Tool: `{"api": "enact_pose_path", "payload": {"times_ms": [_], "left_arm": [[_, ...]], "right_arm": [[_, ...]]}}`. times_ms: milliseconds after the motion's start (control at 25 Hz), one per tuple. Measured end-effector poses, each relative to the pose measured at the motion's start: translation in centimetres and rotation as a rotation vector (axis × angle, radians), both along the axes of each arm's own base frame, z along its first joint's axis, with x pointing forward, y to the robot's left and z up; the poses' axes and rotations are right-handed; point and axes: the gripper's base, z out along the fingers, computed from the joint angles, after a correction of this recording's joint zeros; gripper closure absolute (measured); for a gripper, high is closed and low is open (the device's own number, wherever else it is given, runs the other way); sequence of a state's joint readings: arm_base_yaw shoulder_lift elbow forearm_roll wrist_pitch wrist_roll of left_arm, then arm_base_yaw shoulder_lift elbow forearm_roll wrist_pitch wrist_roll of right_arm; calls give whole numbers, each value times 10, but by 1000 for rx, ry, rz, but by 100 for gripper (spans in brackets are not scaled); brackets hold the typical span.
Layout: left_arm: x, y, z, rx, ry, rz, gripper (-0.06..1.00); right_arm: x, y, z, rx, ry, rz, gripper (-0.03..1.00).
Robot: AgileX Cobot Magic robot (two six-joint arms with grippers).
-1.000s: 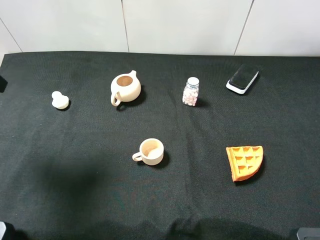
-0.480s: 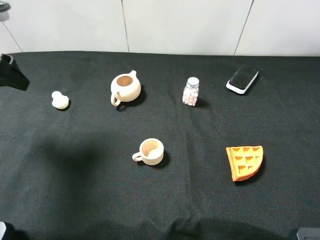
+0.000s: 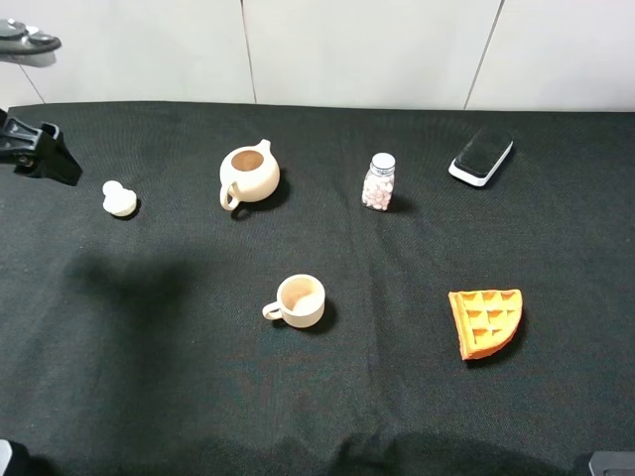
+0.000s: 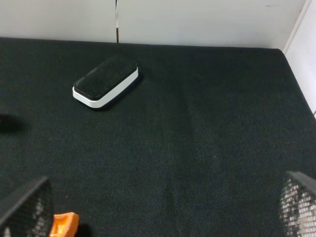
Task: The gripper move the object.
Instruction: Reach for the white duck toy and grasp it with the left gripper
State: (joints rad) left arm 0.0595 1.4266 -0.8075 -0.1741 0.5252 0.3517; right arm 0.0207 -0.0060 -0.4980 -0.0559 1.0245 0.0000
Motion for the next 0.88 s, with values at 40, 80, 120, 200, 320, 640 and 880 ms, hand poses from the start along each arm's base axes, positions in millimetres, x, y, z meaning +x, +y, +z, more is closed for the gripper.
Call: {"api": "enact_pose_path", "payload": {"times_ms": [40, 80, 120, 200, 320, 640, 880], "left_arm": [[2, 0, -3, 0, 6, 1, -5], [4, 0, -7, 1, 12, 3, -5], [6, 1, -10, 2, 14, 4, -5], [12, 1, -17, 2, 28, 6, -5], [23, 2, -25, 2, 48, 7, -5], [50, 3, -49, -12, 93, 20, -5], [61, 3, -69, -15, 117, 26, -5]], "right_arm": [[0, 0, 0, 0, 0, 0, 27], [0, 0, 0, 0, 0, 0, 27], [0, 0, 0, 0, 0, 0, 27], [0, 0, 0, 0, 0, 0, 27], [0, 0, 0, 0, 0, 0, 27], [0, 0, 0, 0, 0, 0, 27], [0, 0, 0, 0, 0, 0, 27]]}}
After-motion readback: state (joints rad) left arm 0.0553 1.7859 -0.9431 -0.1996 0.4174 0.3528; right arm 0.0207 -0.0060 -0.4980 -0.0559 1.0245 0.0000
